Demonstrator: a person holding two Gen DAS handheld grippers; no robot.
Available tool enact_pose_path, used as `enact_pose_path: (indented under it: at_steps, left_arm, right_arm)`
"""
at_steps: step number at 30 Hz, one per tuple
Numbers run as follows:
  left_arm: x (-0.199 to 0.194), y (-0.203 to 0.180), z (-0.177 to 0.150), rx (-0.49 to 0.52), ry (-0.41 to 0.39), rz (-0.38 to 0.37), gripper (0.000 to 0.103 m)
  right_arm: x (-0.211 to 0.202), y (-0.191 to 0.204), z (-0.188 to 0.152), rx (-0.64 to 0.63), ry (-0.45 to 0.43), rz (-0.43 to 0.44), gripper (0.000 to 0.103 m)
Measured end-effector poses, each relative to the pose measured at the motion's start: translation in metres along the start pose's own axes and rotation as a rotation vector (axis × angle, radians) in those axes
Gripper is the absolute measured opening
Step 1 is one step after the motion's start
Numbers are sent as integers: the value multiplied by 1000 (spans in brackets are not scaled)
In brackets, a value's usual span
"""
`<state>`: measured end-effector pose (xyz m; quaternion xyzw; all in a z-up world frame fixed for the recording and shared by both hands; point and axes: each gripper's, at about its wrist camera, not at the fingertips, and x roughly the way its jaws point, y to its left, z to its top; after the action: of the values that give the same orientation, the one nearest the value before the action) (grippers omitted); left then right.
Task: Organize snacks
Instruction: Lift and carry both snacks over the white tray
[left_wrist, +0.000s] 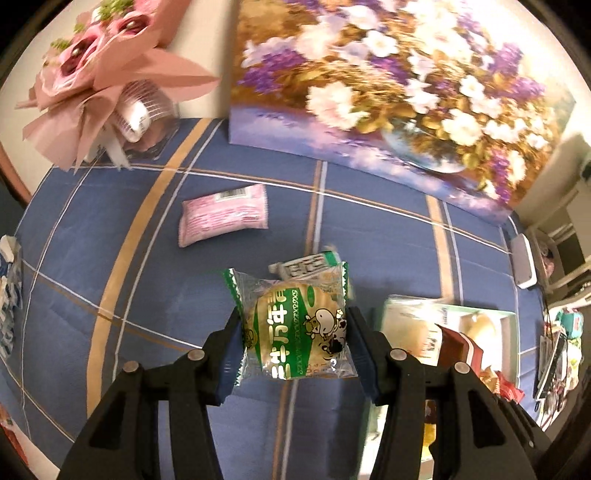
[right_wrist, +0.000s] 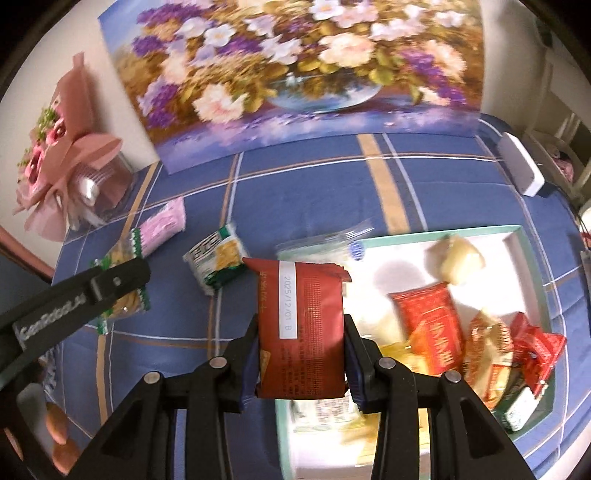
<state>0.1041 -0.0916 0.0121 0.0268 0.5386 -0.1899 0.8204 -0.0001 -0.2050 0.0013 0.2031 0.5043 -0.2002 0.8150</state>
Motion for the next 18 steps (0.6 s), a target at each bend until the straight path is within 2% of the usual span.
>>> enact_pose_path:
  at_steps: [7,13,18]
  left_arm:
    - [-3,-36,-6,67,7,-42,55]
    - [-5,-84,-17,174,-1,-72,55]
    - [3,-131,-35,287,14,-103,55]
  right_arm:
    - [-12,-50,9,123,-28,3,42]
    - [-19,-109,11,263,-51,-70,42]
    - [-19,-143,12,332,-63,-113,42]
